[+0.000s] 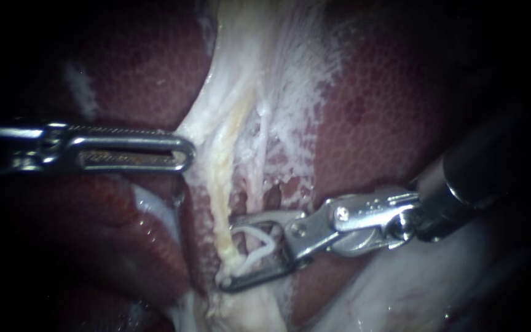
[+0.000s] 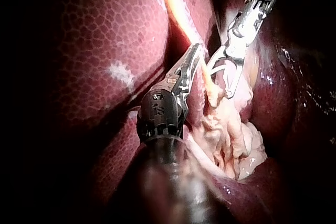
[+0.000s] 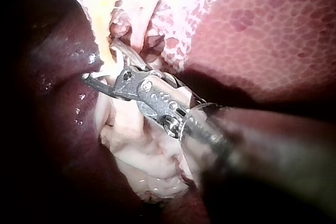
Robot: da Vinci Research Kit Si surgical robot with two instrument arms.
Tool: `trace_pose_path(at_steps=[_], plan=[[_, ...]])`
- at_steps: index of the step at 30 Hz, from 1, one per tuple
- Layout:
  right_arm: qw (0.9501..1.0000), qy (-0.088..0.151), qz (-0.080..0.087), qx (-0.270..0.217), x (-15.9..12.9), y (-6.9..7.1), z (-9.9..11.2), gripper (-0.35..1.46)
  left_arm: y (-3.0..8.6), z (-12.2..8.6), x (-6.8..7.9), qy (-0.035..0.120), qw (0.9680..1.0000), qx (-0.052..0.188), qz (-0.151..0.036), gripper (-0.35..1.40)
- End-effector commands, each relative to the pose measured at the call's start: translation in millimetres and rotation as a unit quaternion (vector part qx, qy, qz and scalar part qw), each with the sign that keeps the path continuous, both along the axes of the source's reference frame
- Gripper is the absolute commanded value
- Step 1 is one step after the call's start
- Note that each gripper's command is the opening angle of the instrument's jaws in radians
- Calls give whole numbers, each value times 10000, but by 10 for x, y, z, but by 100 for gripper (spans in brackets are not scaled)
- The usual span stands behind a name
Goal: Clipping first clip left tube
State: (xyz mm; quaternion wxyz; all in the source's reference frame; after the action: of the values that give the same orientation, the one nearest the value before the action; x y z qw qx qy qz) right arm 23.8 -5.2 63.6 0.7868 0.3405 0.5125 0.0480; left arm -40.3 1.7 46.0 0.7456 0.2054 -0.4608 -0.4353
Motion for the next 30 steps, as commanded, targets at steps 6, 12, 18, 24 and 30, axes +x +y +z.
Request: trace_pose_path(at_steps=[6, 12, 18, 24, 30], plan=[[9993, 96, -320, 154, 5, -9, -7, 55, 0, 1, 0, -3, 10000, 3, 3, -35], [9995, 96, -279, 69, 17, -8, -2, 54, 0, 1, 0, -2, 10000, 1, 2, -35], [9997, 71, -235, 65, 26, -2, 6, 54, -1, 1, -1, 1, 10000, -1, -1, -35], [9997, 64, -226, 60, 31, -2, 9, 53, -1, 2, -2, 4, 10000, -5, -3, -35], [9997, 64, -225, 61, 30, 1, 12, 37, -2, 2, -2, 5, 10000, -5, -4, -35]])
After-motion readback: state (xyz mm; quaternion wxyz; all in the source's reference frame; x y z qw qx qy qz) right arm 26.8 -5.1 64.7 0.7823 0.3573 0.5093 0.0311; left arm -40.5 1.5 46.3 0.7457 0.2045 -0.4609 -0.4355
